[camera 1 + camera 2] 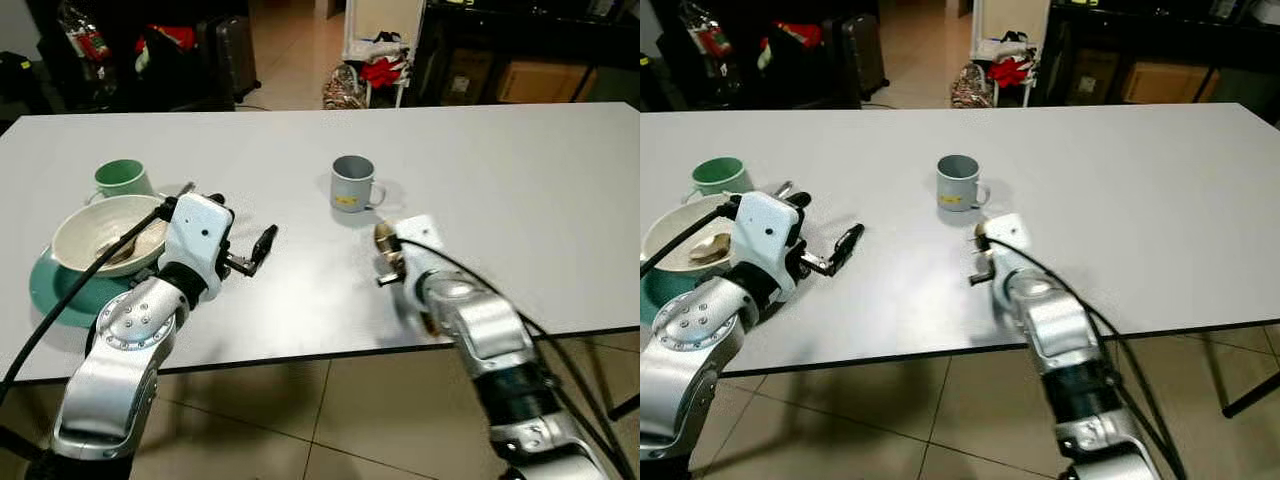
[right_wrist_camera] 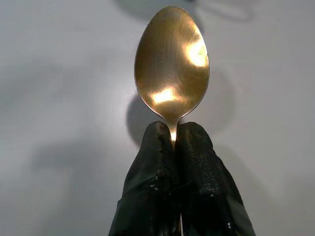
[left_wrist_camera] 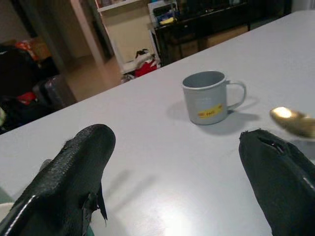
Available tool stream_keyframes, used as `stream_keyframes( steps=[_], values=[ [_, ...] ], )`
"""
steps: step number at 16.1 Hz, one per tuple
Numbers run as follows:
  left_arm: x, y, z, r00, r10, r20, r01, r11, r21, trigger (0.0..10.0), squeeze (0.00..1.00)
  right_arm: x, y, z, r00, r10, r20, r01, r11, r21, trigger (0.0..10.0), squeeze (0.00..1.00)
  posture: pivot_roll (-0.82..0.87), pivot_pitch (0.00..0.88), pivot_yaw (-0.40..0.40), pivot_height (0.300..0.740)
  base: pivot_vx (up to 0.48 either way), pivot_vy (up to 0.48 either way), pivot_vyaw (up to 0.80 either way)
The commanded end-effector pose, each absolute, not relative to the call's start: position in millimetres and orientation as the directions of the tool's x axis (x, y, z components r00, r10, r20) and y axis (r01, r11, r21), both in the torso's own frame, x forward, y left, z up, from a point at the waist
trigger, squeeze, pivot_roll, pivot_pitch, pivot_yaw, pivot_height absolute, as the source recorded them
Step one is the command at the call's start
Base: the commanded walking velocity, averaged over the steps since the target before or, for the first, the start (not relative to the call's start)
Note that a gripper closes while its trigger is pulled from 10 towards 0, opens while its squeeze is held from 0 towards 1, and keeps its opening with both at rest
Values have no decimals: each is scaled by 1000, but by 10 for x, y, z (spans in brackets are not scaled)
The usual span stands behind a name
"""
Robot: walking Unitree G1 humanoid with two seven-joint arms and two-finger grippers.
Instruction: Setting the table
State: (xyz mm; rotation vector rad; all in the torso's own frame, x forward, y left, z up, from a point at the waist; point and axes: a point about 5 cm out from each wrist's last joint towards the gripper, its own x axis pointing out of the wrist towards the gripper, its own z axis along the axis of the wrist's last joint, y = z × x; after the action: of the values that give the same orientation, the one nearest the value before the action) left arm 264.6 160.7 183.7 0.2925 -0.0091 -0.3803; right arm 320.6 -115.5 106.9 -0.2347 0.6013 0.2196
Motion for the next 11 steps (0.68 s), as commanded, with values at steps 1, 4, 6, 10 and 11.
stream_keyframes(
  steps=[1,4,6,10,11],
  values=[
    [2615,1590,1841,919,-389,-57,389,876,285,10000,459,3258,-1158,1117,817,115,-565,-252,953,-170,10000,0,-8,2,0,740,0,0,0],
    [2473,1499,1800,845,-522,-114,532,805,263,10000,459,3339,-1083,1106,798,99,-594,-233,961,-152,10000,0,6,1,0,740,0,0,0],
    [2413,1459,1770,804,-575,-149,593,762,259,10000,463,3371,-1058,1078,796,91,-599,-234,958,-166,10000,0,9,0,4,740,0,0,0],
    [2372,1449,1758,780,-602,-173,625,737,256,10000,463,3465,-1078,1054,799,69,-597,-182,974,-131,10000,0,12,0,8,740,0,0,0],
    [2364,1460,1762,777,-604,-178,629,733,258,10000,463,3484,-1052,1049,799,72,-598,-184,975,-129,10000,0,17,3,12,740,0,0,0]
  ],
)
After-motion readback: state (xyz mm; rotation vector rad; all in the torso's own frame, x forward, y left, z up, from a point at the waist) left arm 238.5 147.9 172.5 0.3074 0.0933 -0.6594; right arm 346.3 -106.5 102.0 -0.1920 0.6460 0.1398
